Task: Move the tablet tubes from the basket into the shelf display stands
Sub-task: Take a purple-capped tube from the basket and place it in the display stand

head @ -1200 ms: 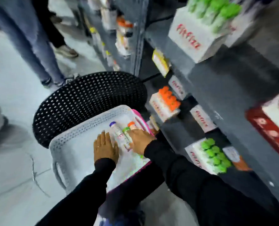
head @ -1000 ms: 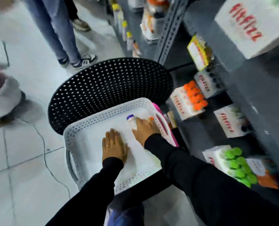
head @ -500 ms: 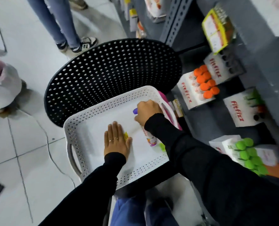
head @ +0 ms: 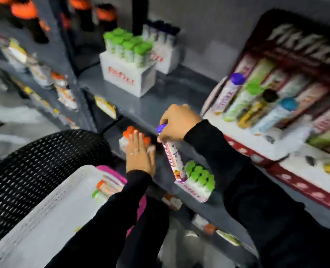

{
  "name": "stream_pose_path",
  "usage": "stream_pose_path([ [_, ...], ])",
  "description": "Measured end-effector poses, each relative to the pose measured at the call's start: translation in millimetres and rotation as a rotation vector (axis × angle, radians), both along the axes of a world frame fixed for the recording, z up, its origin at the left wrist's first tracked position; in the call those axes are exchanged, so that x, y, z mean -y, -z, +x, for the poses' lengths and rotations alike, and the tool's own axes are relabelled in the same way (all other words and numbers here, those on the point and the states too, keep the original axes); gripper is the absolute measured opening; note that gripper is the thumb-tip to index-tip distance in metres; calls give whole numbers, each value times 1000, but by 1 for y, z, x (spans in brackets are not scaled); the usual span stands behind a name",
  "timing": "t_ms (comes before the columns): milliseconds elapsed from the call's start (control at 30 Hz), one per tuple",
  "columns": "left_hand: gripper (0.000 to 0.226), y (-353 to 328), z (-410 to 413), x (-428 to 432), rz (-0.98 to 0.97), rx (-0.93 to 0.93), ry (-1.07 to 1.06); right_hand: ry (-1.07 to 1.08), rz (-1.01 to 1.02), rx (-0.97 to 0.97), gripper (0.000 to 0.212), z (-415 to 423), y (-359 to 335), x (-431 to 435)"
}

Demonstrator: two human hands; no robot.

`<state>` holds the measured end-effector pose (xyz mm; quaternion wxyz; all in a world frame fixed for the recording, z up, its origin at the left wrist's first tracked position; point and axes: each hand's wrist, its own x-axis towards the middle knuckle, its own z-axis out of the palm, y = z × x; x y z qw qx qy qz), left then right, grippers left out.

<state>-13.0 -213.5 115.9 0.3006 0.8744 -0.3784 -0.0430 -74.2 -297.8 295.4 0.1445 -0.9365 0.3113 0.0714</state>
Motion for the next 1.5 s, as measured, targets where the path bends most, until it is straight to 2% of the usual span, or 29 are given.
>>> stream_pose_path([
  [133, 69, -49, -40, 63, -34, 132, 217, 56, -60, 15, 34, -68, -60, 22],
  [233, 71, -57, -67, 88, 67, 135, 276, 95, -2, 40, 23, -105, -83, 31],
  [367, 67, -48, -88, 99, 167, 133, 248, 148, 39, 67, 15, -136, -93, 40],
  [433, 67, -47, -91, 99, 201, 150, 236, 161, 50, 101, 19, -146, -95, 42],
  [633, 70, -50, -92, 97, 262, 159, 203, 163, -87, 123, 25, -157, -97, 42],
  [833, 71, -50, -91, 98, 336, 178, 190, 167, -157, 27, 25, -164, -98, 40],
  [1200, 70, -53, -92, 96, 353, 191, 197, 158, -103, 73, 14, -178, -100, 44],
  [1333, 70, -53, -92, 96, 361, 189, 193, 138, -124, 88, 26, -185, -103, 45],
  [1500, 69, -54, -93, 96, 377, 205, 189, 151, -133, 69, 27, -197, -107, 46],
])
